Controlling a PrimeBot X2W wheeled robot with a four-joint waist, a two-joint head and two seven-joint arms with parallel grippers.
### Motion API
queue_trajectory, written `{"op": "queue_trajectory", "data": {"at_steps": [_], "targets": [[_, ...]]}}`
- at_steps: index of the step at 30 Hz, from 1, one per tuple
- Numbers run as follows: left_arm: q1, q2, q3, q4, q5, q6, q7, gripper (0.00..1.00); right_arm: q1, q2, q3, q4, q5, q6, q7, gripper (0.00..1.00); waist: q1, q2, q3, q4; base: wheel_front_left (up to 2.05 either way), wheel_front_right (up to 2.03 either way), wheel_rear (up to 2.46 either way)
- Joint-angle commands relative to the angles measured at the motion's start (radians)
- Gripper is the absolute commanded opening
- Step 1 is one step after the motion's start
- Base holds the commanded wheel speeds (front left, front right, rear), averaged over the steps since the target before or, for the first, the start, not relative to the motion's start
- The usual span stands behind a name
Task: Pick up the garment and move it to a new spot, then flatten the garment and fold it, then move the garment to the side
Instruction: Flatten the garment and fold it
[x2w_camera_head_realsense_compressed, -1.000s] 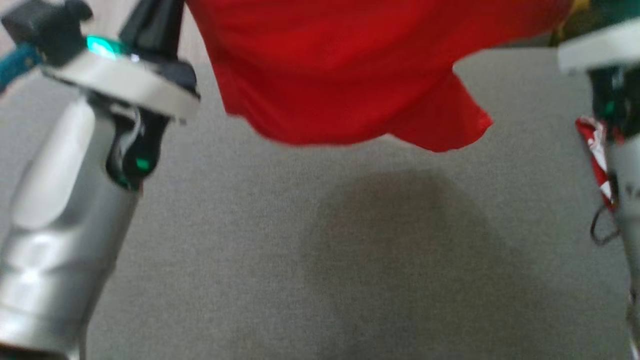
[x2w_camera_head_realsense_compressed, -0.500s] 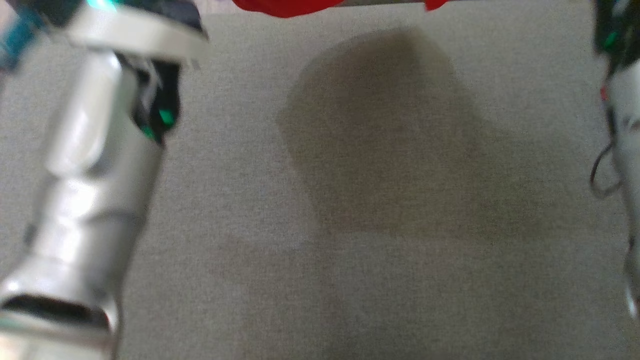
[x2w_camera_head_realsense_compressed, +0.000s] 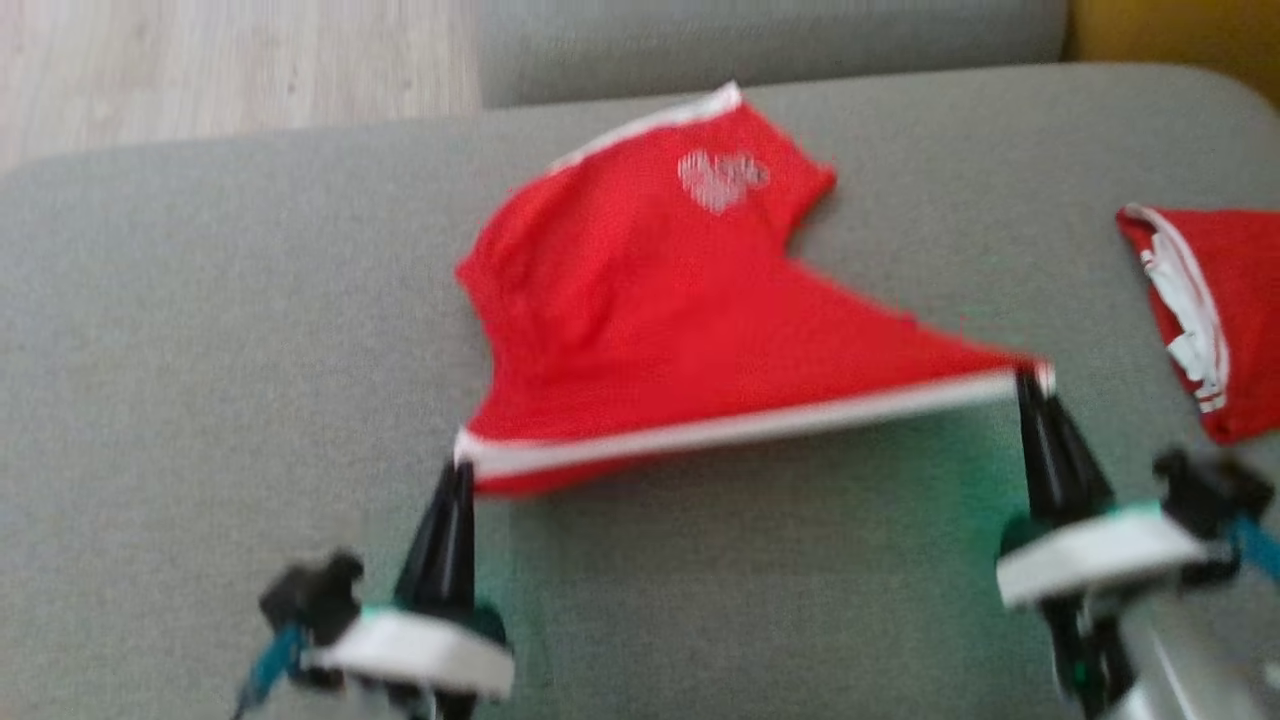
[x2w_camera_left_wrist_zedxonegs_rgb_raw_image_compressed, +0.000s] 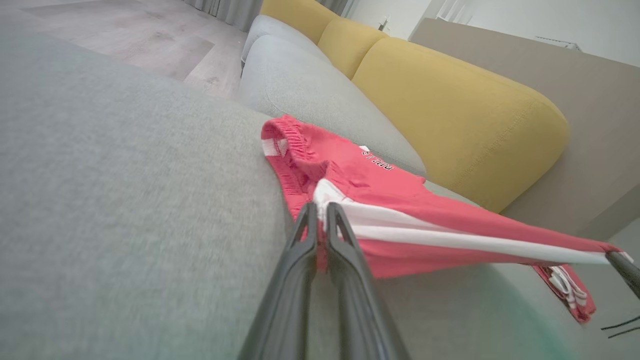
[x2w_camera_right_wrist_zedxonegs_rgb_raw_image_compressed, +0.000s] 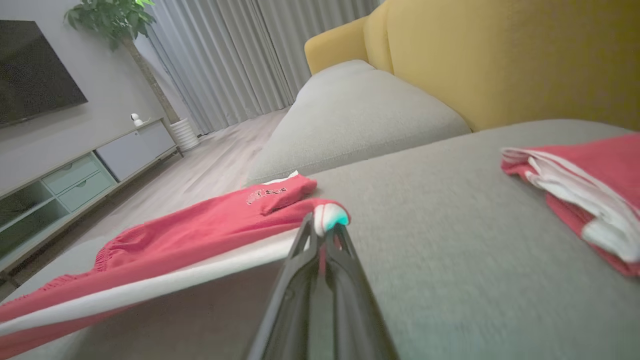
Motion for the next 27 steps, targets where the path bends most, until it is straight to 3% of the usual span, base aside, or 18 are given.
{"op": "queue_trajectory", "data": {"at_steps": [1,7,13,20,27], "targets": [[0.028,0.020,0.081,-0.048,0.009,0.007,-0.014,0.00,0.025,-0.022,-0.037,-0.052,0.018,-0.001,-0.011,0.00,0.0002,-0.0001,-0.033,-0.007,0.00,0.00,0.00],[0.210,0.014,0.047,-0.142,0.045,0.006,-0.014,0.00,0.200,-0.031,-0.077,-0.162,0.028,-0.001,-0.011,0.00,0.0002,-0.0001,-0.066,0.006,0.00,0.00,0.00],[0.214,0.013,0.037,-0.195,0.048,0.006,-0.014,0.00,0.197,-0.042,-0.107,-0.237,0.021,-0.001,0.018,0.00,0.0002,-0.0001,-0.039,0.031,0.00,0.00,0.00],[-0.003,0.012,-0.028,-0.194,0.014,0.006,-0.014,0.00,-0.046,-0.066,-0.085,-0.218,-0.012,-0.001,0.104,0.00,0.0002,-0.0001,0.065,0.078,0.00,0.00,0.00],[-0.263,0.011,-0.074,-0.092,-0.068,0.006,-0.014,0.00,-0.397,-0.079,-0.009,-0.051,-0.098,-0.001,0.197,0.00,0.0002,-0.0001,0.202,0.131,0.00,0.00,0.00]]}}
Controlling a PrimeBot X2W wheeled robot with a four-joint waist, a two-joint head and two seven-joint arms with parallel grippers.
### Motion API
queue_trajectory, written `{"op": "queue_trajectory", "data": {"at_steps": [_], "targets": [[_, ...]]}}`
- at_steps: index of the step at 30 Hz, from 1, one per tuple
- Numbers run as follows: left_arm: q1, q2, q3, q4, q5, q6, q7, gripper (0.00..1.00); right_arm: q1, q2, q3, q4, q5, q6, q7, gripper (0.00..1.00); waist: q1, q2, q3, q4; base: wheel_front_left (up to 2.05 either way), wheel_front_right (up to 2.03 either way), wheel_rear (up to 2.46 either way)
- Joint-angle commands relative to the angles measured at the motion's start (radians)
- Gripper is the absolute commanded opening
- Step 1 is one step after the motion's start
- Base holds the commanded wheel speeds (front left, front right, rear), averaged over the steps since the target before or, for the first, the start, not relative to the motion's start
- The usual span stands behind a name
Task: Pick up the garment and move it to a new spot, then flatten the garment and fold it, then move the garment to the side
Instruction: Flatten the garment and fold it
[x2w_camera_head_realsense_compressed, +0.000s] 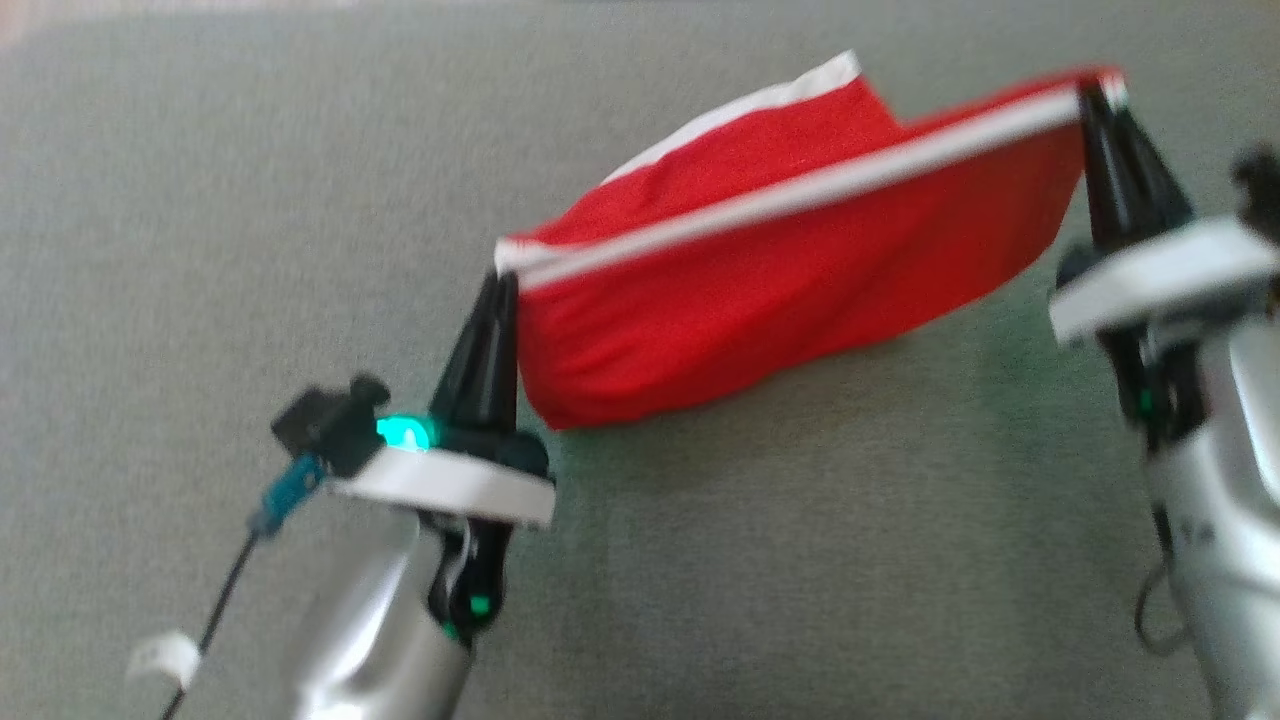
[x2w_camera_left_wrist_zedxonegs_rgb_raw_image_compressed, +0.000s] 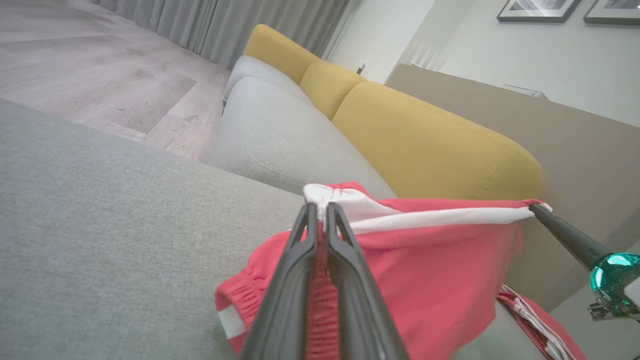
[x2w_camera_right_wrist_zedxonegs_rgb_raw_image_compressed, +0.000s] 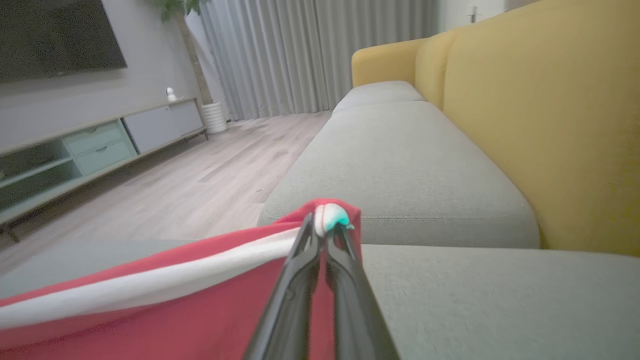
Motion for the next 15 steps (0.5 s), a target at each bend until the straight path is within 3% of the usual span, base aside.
{"op": "queue_trajectory", "data": {"at_steps": [1,10,11,12,13,14,15], "targets": [[-0.062,0.014,0.024,0.000,-0.020,0.009,-0.012,0.00,-0.081,-0.011,0.030,0.014,-0.025,-0.002,0.014,0.00,-0.0003,0.0000,0.079,0.045,0.00,0.00,0.00],[-0.235,0.014,0.007,0.085,-0.104,0.030,-0.012,0.00,-0.372,0.014,0.106,0.300,-0.126,-0.002,0.012,0.00,-0.0003,0.0000,0.172,0.102,0.00,0.00,0.00],[-0.241,0.014,0.000,0.094,-0.113,0.033,-0.012,0.00,-0.391,0.018,0.107,0.332,-0.135,-0.002,0.006,0.22,-0.0003,0.0000,0.177,0.107,0.00,0.00,0.00],[-0.246,0.014,-0.008,0.104,-0.122,0.035,-0.012,0.00,-0.407,0.020,0.110,0.362,-0.145,-0.002,-0.002,0.64,-0.0003,0.0000,0.181,0.110,0.00,0.00,0.00],[-0.248,0.014,-0.015,0.113,-0.130,0.037,-0.012,0.12,-0.421,0.026,0.107,0.391,-0.149,-0.002,-0.011,1.00,-0.0003,0.0000,0.183,0.113,0.00,0.00,0.00],[-0.249,0.014,-0.022,0.121,-0.132,0.041,-0.012,0.59,-0.434,0.030,0.101,0.419,-0.153,-0.002,-0.023,1.00,-0.0003,0.0000,0.185,0.115,0.00,0.00,0.00],[-0.248,0.014,-0.027,0.127,-0.134,0.044,-0.012,1.00,-0.444,0.033,0.100,0.444,-0.161,-0.002,-0.034,1.00,-0.0003,0.0000,0.187,0.117,0.00,0.00,0.00]]}}
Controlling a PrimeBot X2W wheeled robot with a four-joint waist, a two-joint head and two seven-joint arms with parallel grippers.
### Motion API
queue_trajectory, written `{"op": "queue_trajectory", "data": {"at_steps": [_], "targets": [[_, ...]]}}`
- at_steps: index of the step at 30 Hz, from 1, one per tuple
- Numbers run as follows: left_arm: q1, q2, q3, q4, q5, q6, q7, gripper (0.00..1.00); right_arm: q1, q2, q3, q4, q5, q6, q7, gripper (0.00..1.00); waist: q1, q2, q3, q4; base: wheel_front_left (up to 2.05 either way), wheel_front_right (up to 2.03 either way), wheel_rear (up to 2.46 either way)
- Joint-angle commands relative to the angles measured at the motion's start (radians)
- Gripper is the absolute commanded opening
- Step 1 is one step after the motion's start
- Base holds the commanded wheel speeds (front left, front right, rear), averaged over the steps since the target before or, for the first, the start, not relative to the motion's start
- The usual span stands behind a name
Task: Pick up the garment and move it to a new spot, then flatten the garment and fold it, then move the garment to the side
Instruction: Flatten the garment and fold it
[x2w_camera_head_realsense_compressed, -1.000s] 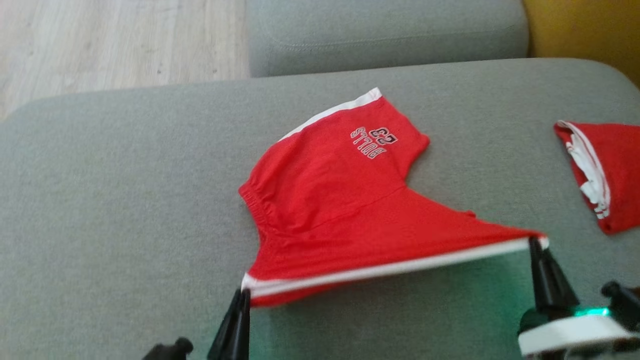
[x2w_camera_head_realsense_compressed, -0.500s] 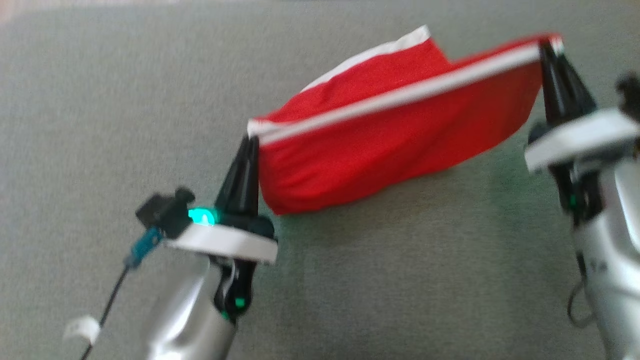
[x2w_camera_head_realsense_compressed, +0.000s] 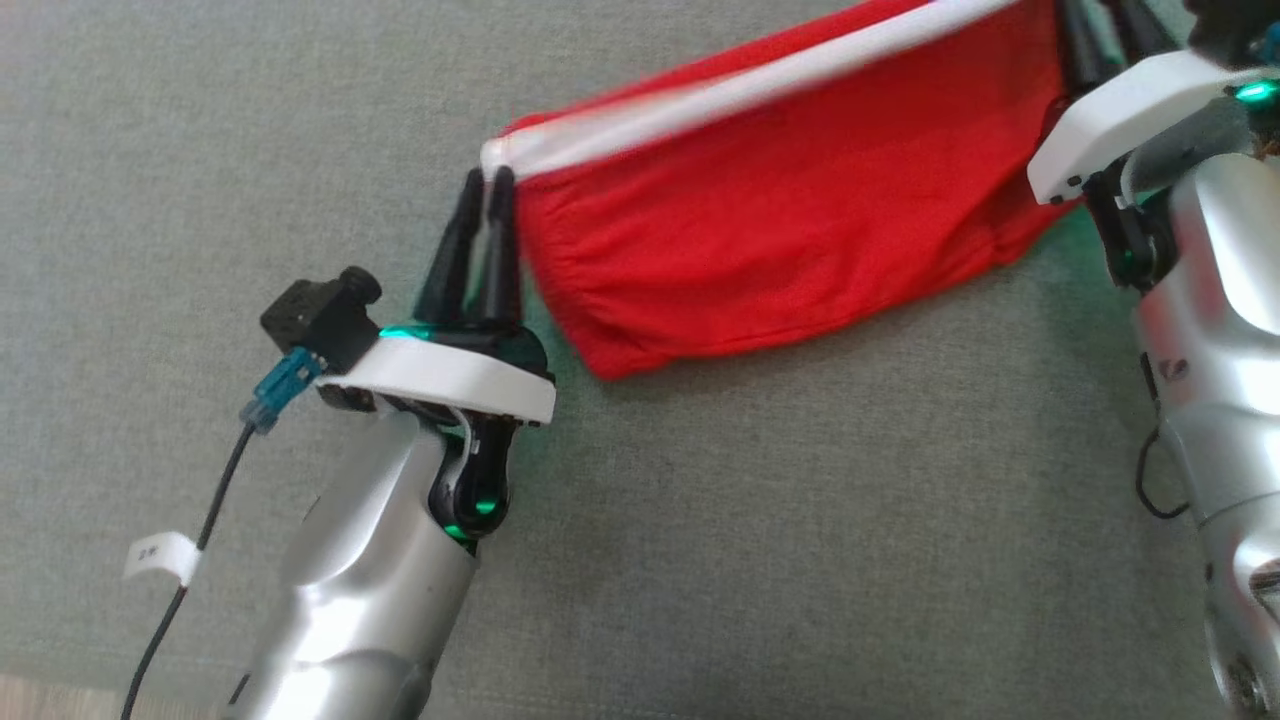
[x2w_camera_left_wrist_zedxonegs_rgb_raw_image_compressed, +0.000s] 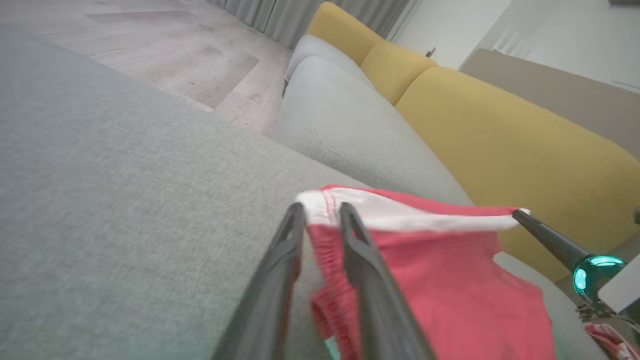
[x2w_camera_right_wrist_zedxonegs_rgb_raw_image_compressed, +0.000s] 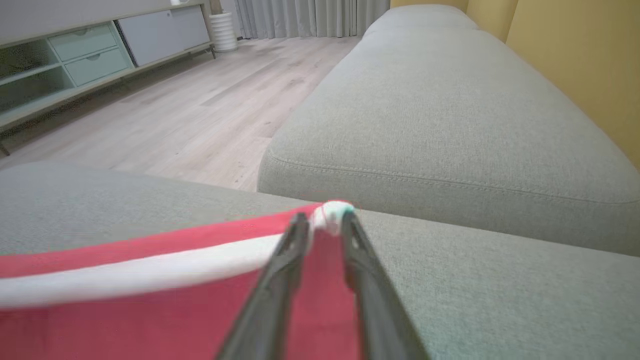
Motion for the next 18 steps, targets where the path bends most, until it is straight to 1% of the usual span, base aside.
{"op": "queue_trajectory", "data": {"at_steps": [1,5,9,12,14,18], "targets": [[-0.016,0.018,0.019,-0.017,-0.009,0.010,-0.009,1.00,-0.034,0.017,0.002,0.006,-0.018,-0.002,-0.029,1.00,-0.0003,0.0000,0.008,0.008,0.00,0.00,0.00],[0.010,0.018,0.038,-0.008,-0.005,0.030,-0.010,1.00,-0.038,0.015,0.002,0.073,-0.047,-0.002,-0.091,1.00,-0.0003,0.0000,0.004,0.006,0.00,0.00,0.00],[0.079,0.018,0.093,-0.024,0.023,0.050,-0.010,1.00,-0.009,0.003,0.006,0.125,-0.073,-0.002,-0.122,1.00,-0.0003,0.0000,-0.009,-0.002,0.00,0.00,0.00],[0.136,0.018,0.133,-0.038,0.048,0.058,-0.010,1.00,0.026,0.004,0.023,0.170,-0.084,-0.002,-0.103,1.00,-0.0003,0.0000,-0.020,-0.008,0.00,0.00,0.00],[0.154,0.018,0.140,-0.042,0.057,0.059,-0.010,1.00,0.037,0.010,0.027,0.182,-0.078,-0.002,-0.095,1.00,-0.0003,0.0000,-0.023,-0.009,0.00,0.00,0.00],[0.205,0.018,0.167,-0.057,0.091,0.065,-0.010,1.00,0.068,0.016,0.038,0.243,-0.055,-0.002,-0.032,1.00,-0.0003,0.0000,-0.035,-0.011,0.00,0.00,0.00]]}}
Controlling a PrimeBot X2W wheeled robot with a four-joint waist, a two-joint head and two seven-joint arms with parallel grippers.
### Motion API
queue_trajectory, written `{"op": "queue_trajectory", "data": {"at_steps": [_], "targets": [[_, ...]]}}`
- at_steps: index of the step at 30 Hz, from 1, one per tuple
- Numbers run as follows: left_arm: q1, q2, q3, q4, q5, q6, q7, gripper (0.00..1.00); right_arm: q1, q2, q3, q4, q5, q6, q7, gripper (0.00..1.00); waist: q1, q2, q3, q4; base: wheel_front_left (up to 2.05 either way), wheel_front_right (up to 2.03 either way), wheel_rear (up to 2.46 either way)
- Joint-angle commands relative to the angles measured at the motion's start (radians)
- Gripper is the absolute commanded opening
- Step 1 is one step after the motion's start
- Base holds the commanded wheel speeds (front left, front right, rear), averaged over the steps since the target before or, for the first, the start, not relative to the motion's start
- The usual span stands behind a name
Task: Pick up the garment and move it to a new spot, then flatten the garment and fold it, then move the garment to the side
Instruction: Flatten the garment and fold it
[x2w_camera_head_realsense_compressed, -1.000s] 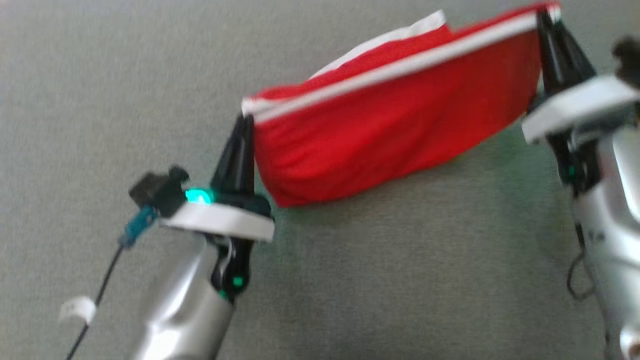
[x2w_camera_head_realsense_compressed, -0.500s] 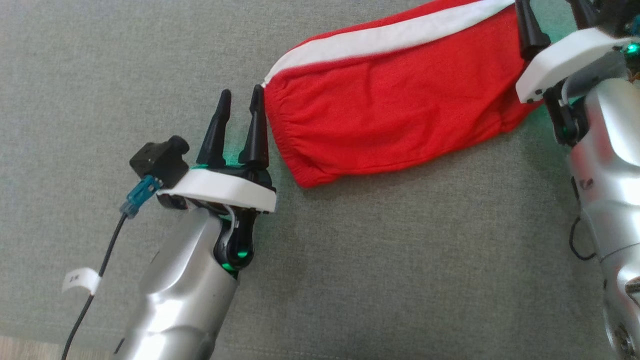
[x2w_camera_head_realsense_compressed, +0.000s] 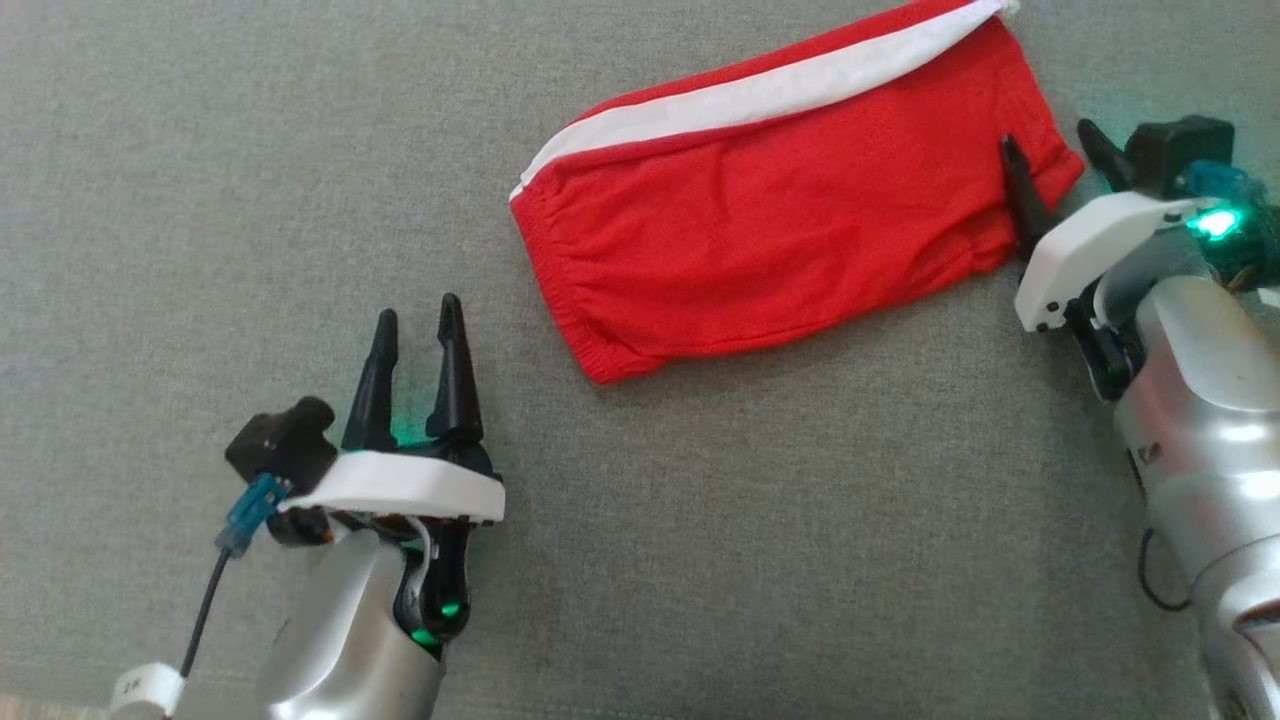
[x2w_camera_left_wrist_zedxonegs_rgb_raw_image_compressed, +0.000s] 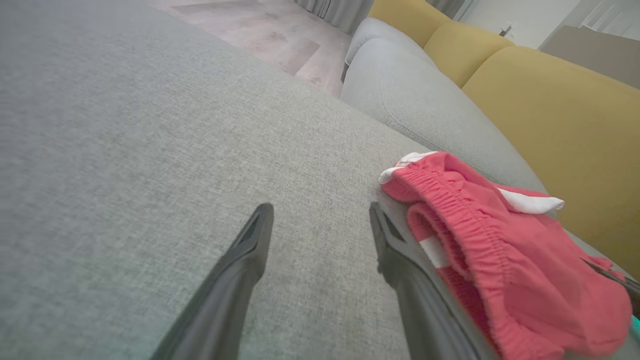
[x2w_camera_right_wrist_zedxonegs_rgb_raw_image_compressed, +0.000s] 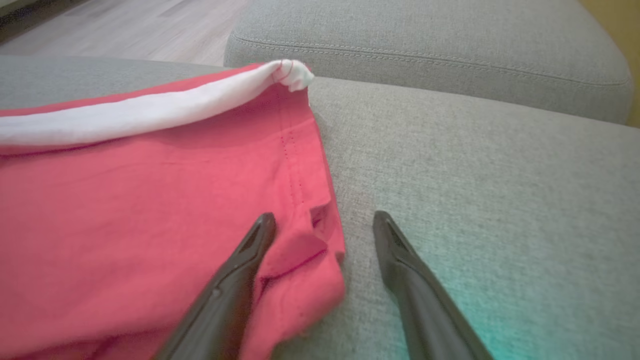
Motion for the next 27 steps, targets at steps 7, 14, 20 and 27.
{"op": "queue_trajectory", "data": {"at_steps": [7,14,20,27], "targets": [[0.041,0.017,0.076,-0.044,0.082,0.014,-0.010,1.00,0.055,0.044,0.013,0.029,0.109,-0.002,0.030,0.00,0.0001,0.0000,-0.044,-0.006,0.00,0.00,0.00],[0.128,0.017,0.112,-0.035,0.244,0.006,-0.010,1.00,0.181,0.056,-0.036,0.015,0.249,-0.002,-0.081,0.00,0.0001,0.0000,-0.166,-0.042,0.00,0.00,0.00],[0.232,0.017,0.152,-0.033,0.340,-0.008,-0.010,1.00,0.332,0.033,-0.050,-0.022,0.337,-0.002,-0.117,0.00,0.0001,0.0000,-0.271,-0.063,0.00,0.00,0.00],[0.316,0.017,0.169,-0.048,0.336,-0.006,-0.010,1.00,0.421,0.006,-0.074,-0.082,0.384,-0.002,-0.132,0.00,0.0001,0.0000,-0.296,-0.073,0.00,0.00,0.00]]}}
